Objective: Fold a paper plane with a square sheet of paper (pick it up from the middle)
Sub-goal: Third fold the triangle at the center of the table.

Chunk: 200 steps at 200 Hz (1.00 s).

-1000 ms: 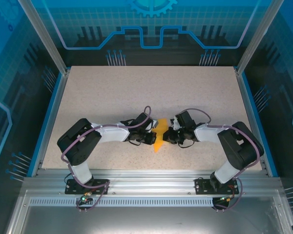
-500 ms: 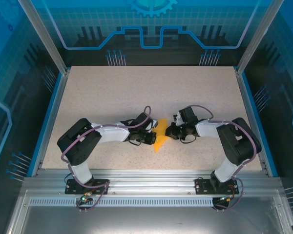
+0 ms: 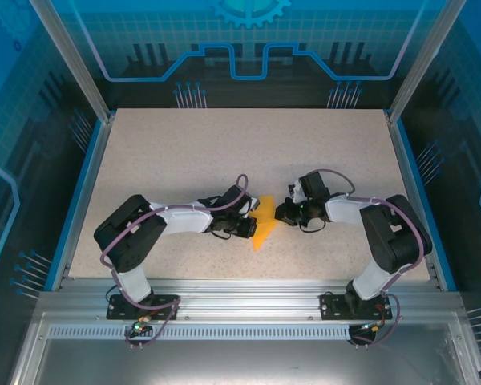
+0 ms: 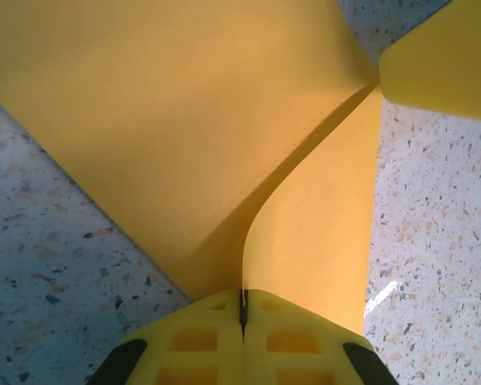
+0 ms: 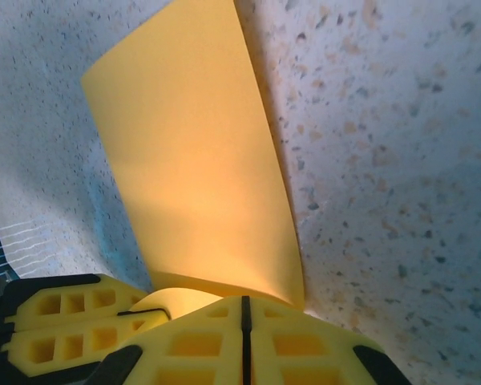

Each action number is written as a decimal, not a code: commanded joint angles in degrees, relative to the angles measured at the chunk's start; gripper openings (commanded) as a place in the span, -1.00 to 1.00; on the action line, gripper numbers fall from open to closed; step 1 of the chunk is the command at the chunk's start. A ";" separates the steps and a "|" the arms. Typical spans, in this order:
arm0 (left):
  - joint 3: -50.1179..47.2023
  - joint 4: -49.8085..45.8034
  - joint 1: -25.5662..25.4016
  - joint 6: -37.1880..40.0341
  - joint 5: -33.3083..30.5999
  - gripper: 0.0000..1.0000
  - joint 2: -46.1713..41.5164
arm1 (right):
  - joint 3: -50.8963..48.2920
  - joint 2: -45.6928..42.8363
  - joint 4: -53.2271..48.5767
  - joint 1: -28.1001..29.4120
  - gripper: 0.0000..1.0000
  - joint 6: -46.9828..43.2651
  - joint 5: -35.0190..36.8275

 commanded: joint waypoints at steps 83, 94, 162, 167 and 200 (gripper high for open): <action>1.24 -5.93 0.30 -1.45 0.06 -0.58 -2.11 | 1.17 4.51 -3.53 -1.11 -0.83 -2.38 1.34; 1.10 -7.13 0.30 -2.12 -1.38 -0.36 -4.39 | 1.30 3.78 -4.06 -1.06 -0.82 -2.59 1.39; 1.06 -8.91 0.09 -9.15 -1.87 -0.26 -16.18 | 4.42 -4.88 -10.15 -1.03 -0.55 -6.38 -2.47; 0.98 -8.07 -0.02 -9.49 -0.55 -0.32 -16.26 | 4.55 -5.81 -10.98 -1.02 -0.50 -6.88 -2.14; 3.29 -6.32 -2.50 -9.51 3.52 -0.58 -13.30 | 4.68 -10.15 -15.60 -1.37 -0.42 -8.64 0.46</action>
